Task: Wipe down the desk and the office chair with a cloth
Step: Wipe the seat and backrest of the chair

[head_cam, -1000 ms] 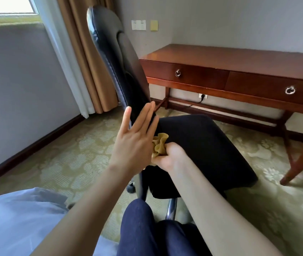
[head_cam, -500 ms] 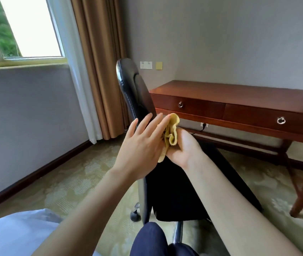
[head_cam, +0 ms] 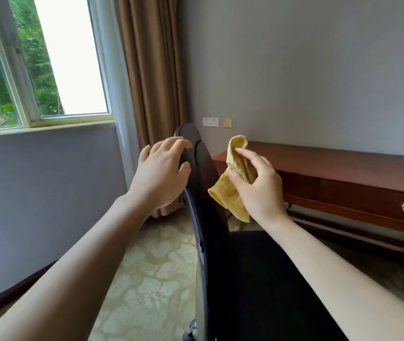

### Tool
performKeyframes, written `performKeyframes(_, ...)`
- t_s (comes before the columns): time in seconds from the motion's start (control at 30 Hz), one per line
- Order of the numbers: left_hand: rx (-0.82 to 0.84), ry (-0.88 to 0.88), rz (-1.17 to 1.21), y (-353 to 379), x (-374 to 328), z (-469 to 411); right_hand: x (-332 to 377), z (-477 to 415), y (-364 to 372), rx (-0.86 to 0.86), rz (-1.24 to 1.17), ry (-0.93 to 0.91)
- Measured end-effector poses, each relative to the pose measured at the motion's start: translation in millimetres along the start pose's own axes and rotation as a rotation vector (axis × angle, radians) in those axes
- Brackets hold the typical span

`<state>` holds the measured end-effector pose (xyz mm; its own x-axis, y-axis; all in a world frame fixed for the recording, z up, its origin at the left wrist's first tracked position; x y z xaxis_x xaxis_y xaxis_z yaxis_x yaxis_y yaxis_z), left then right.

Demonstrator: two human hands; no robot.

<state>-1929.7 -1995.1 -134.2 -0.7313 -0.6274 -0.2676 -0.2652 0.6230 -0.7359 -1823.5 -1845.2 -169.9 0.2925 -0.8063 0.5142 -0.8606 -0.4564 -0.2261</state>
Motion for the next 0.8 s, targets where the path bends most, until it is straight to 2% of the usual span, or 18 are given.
performKeyframes(0.2,0.180,-0.136,0.207,34.5,20.1,-83.4,-33.1,-59.8,43.8,0.056,-0.105,0.081)
performKeyframes(0.3,0.324,-0.262,0.311,54.9,25.3,-119.9,-45.3,-88.3,70.4,0.175,-0.147,0.163)
performKeyframes(0.47,0.523,-0.372,0.280,76.8,16.6,-142.5,-42.1,-112.0,101.6,0.369,-0.198,0.349)
performKeyframes(0.63,0.470,-0.427,0.254,77.1,19.3,-129.8,-24.7,-94.5,119.7,0.461,-0.243,0.579)
performKeyframes(0.8,0.471,-0.424,0.233,67.4,14.5,-128.3,-12.2,-90.1,110.9,0.489,-0.285,0.606)
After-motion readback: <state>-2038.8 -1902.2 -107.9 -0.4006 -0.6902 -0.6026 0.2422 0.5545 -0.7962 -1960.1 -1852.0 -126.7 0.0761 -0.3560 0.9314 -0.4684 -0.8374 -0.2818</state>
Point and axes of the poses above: each hand's wrist, its own z-axis away from the middle knuckle, its own y-axis out of the palm, x = y × z, the point moved 7 cm from there along -z, towards the middle knuckle, and after that the axes turned 9 degrees about -y, right-handed, at the moved point
